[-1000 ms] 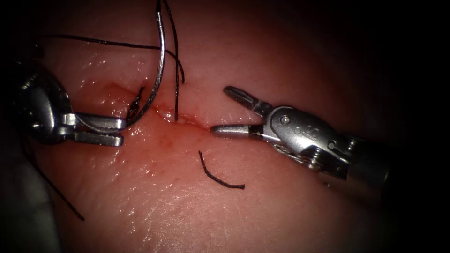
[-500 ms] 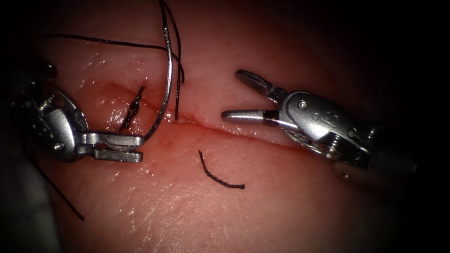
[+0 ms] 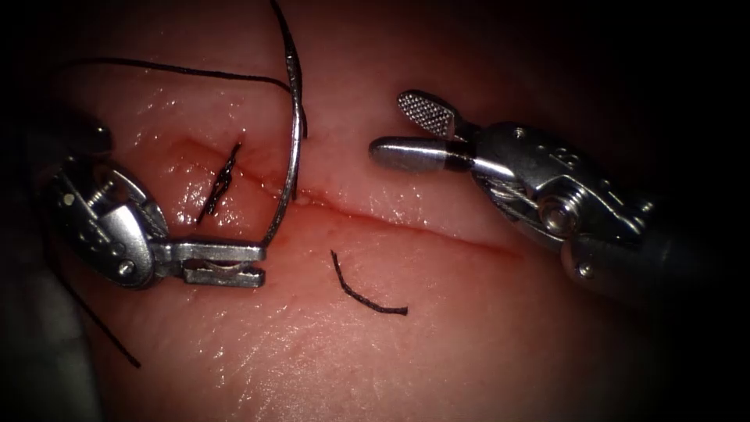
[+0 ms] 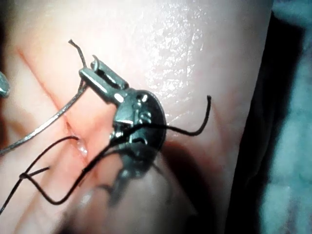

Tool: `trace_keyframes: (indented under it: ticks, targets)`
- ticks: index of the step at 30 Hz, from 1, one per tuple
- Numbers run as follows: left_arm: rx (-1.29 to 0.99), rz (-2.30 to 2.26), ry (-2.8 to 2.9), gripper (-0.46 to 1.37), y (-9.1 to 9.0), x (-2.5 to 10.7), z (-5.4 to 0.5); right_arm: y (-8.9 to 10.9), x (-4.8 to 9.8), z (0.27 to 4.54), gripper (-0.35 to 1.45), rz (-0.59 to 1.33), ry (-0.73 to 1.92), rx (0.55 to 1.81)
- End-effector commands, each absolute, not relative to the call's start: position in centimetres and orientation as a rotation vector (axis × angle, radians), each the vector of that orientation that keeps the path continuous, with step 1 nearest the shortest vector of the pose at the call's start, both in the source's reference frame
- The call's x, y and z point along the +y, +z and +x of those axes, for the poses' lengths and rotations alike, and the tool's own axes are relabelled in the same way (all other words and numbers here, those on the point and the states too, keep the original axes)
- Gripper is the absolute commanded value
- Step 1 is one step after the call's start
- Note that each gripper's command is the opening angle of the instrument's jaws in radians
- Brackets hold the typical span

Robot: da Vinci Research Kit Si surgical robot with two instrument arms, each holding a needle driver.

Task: Wound Closure
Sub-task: Use the left gripper to pull the needle through the tissue

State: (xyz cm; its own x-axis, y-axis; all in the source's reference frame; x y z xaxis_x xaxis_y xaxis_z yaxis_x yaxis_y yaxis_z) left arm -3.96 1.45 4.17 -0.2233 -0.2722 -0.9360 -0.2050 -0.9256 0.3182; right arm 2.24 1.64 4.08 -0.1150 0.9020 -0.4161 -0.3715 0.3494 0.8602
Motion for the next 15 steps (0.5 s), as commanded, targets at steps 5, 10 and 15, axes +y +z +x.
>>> trace_keyframes:
  ticks: [5, 10, 15]
  targets:
    - [-0.601, 1.896, -2.342, -0.35, 4.16, 1.43, -4.03, 4.06, 1.64, 2.29, 1.13, 0.594, 1.227, 1.240]
    - [-0.601, 1.897, -2.342, -0.35, 4.16, 1.43, -4.02, 4.06, 1.63, 2.30, 1.12, 0.601, 1.238, 1.238]
    - [-0.601, 1.896, -2.342, -0.35, 4.16, 1.43, -4.02, 4.06, 1.62, 2.31, 1.12, 0.600, 1.238, 1.238]
